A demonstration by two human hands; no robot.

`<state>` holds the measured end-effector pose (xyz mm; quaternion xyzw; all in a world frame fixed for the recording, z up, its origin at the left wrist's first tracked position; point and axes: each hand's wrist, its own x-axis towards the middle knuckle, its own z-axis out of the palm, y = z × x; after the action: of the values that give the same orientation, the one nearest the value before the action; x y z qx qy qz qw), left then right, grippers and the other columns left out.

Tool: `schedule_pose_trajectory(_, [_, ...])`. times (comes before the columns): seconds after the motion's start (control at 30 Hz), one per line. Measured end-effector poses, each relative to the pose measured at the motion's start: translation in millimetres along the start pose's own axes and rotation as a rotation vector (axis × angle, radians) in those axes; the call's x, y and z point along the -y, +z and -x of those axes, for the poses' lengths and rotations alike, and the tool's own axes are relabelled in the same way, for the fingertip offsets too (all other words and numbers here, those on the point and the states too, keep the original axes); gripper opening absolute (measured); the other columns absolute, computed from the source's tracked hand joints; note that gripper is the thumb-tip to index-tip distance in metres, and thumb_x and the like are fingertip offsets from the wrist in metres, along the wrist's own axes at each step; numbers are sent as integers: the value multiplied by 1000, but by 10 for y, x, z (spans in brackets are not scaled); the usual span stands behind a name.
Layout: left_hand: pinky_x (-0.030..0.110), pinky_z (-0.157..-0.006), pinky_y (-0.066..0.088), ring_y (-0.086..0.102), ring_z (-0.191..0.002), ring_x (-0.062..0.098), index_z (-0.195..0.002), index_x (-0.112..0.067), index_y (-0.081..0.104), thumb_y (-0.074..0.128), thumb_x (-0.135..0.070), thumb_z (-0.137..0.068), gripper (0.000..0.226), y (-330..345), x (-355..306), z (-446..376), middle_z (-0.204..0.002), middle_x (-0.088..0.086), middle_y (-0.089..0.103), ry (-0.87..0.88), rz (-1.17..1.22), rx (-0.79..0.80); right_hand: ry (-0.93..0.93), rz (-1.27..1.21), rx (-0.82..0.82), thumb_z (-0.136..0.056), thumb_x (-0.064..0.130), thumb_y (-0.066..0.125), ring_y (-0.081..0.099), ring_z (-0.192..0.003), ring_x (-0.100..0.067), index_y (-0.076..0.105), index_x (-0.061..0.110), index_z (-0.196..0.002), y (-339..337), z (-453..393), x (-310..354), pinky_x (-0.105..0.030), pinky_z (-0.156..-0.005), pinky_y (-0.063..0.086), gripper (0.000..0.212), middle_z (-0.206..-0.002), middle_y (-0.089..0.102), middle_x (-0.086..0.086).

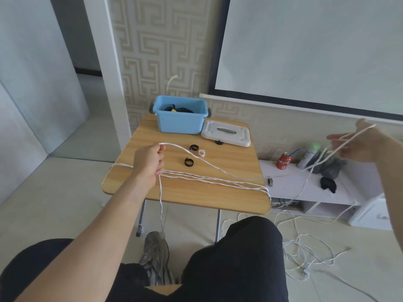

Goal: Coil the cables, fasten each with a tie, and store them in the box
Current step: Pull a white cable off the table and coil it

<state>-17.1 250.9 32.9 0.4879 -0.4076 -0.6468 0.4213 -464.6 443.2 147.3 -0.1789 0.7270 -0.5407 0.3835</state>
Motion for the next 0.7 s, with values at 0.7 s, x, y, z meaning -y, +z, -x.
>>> schedule_pose_trajectory(0.7, [21,-39,21,35,-41,13,-115,-1,63,41,-14,-108,27,339,50,675,-70,5,60,128,-357,787,-757,545,322,-90,30,75,63,-100,10,68,34,-118,2229,1153,-971,-17,-95,49,30,-108,72,19])
